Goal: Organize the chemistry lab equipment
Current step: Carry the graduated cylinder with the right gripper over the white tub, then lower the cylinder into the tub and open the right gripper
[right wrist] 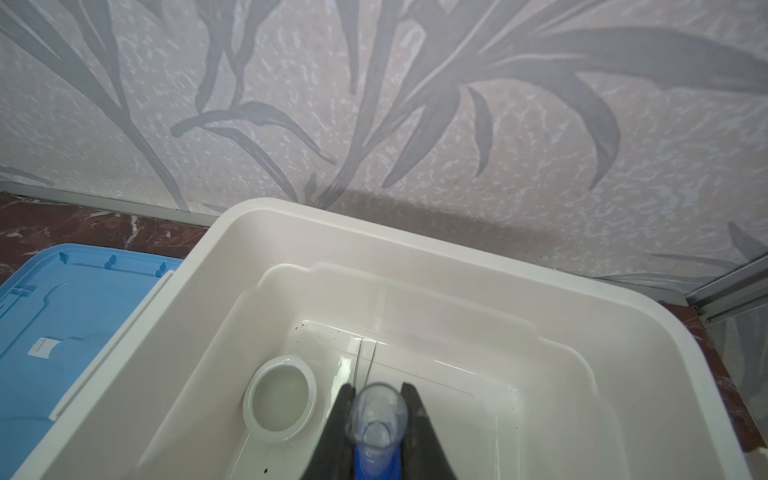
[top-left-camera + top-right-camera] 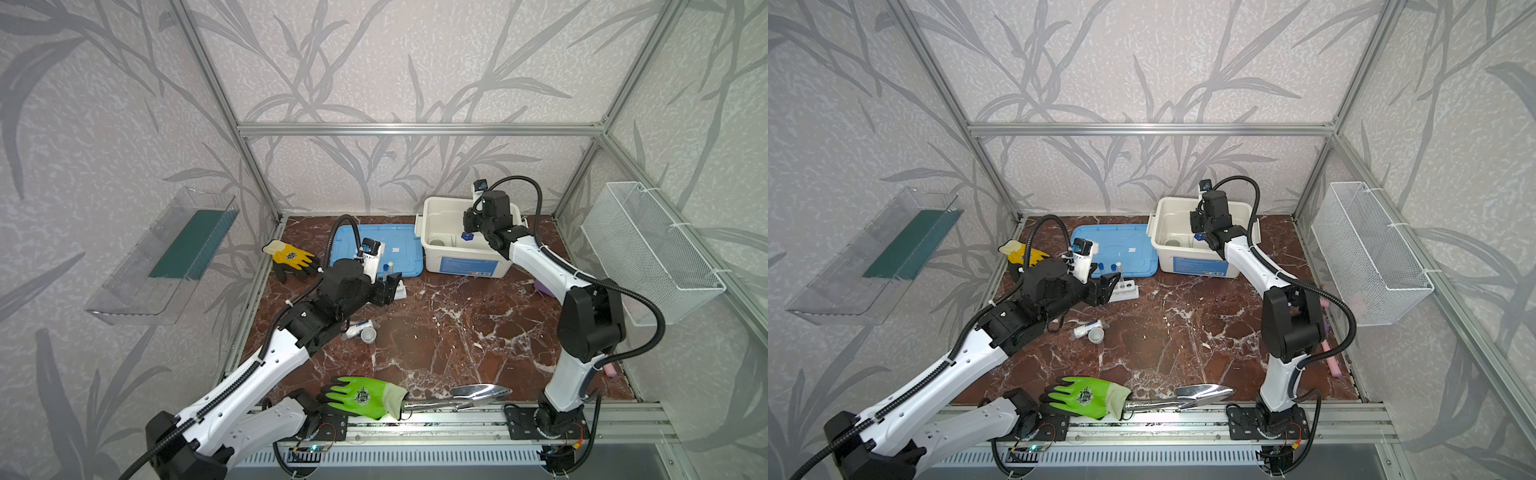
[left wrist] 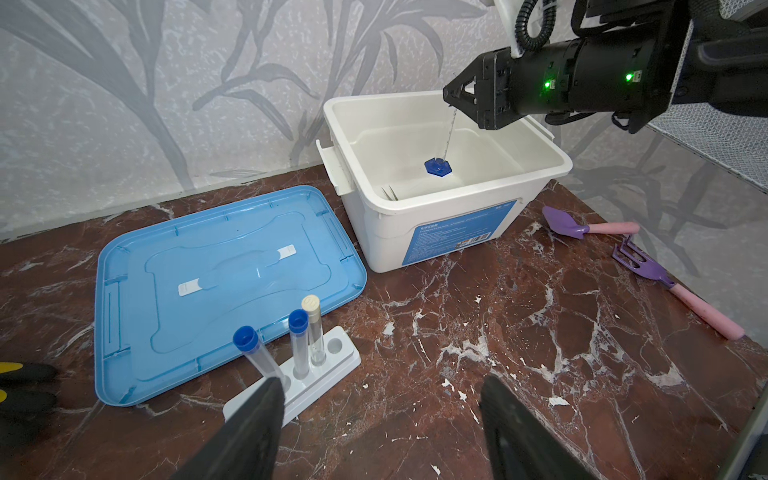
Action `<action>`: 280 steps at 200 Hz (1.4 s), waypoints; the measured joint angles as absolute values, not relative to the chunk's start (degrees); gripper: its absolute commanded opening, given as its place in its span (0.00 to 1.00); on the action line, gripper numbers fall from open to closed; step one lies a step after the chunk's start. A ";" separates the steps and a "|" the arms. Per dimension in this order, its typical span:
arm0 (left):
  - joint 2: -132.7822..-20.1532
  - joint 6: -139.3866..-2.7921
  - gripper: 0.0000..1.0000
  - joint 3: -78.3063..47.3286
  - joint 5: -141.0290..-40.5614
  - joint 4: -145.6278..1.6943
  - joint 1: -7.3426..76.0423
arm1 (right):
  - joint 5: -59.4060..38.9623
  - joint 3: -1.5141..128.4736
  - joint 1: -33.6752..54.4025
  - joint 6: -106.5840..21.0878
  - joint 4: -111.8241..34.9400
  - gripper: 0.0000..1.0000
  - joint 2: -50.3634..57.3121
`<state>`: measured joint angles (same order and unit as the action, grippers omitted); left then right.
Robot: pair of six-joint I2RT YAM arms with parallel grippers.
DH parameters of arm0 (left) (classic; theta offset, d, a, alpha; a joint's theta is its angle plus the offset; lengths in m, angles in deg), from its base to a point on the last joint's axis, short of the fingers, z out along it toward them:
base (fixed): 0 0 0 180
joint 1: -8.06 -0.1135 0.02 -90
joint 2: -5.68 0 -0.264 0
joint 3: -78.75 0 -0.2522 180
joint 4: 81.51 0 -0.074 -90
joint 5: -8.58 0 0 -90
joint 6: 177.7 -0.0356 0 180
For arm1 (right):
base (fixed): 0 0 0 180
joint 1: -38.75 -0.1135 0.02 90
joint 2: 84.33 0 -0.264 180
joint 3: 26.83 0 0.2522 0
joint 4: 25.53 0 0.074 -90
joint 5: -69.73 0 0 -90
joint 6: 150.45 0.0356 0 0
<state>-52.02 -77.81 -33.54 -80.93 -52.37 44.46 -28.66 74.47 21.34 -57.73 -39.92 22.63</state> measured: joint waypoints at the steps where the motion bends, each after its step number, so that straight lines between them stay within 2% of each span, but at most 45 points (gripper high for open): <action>1: -52.08 -77.83 0.75 -33.54 -80.93 -52.37 44.42 | -28.68 74.47 21.36 -57.73 -39.81 0.12 22.72; 70: -55.19 -77.67 0.74 -33.43 -80.84 -52.33 43.83 | -27.85 73.05 22.58 -57.73 -31.52 0.12 29.23; 182: -57.39 -77.65 0.73 -33.32 -81.72 -53.49 43.54 | -28.29 66.43 22.58 -58.19 -21.53 0.12 31.55; 280: -58.01 -77.65 0.73 -33.32 -82.24 -54.53 43.11 | -26.36 70.39 22.69 -58.60 -23.63 0.12 35.33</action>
